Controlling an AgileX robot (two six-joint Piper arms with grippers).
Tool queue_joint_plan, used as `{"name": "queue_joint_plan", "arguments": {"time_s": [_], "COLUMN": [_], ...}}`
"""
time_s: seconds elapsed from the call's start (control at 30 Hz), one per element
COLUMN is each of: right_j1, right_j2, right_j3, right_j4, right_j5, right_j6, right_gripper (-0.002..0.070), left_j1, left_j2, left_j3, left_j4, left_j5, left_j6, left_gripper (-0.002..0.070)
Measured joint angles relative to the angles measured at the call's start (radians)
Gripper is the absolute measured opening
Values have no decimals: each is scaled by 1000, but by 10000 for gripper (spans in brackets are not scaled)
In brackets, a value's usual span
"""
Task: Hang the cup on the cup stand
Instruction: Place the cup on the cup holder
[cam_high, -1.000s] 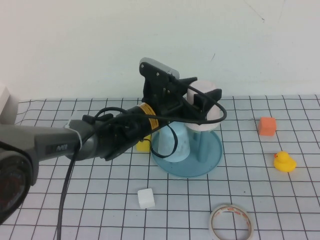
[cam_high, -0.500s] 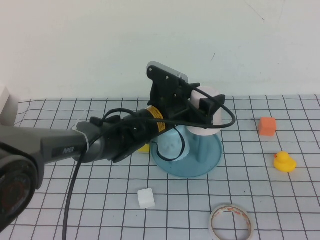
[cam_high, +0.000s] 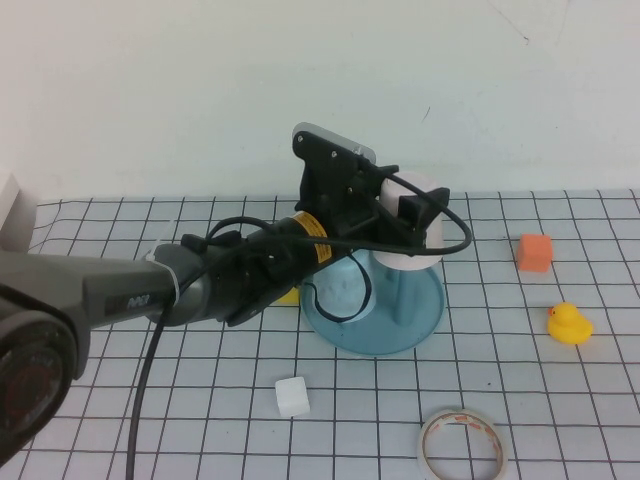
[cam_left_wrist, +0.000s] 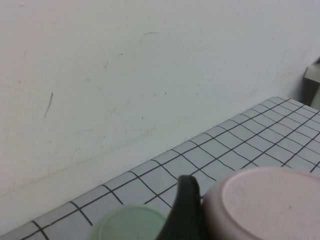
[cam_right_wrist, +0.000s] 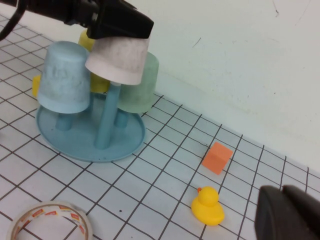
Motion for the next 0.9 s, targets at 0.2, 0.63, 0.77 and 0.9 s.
{"name": "queue_joint_plan", "arguments": {"time_s": [0.2, 0.63, 0.77, 0.9], "right_j1": [0, 0, 0, 0], "right_j2": [0, 0, 0, 0], "right_j3": [0, 0, 0, 0], "right_j4": [0, 0, 0, 0], "right_j5": [0, 0, 0, 2], "right_j6": [0, 0, 0, 0], "right_gripper": [-1, -1, -1, -1], "left_j1": [0, 0, 0, 0], "left_j2": [32, 61, 60, 11], "left_j3": [0, 0, 0, 0], "left_j4": [-5, -25, 17, 65], "left_j5": [-34, -56, -55, 11], "left_j6": [0, -65, -70, -52], "left_gripper": [541, 592, 634, 573]}}
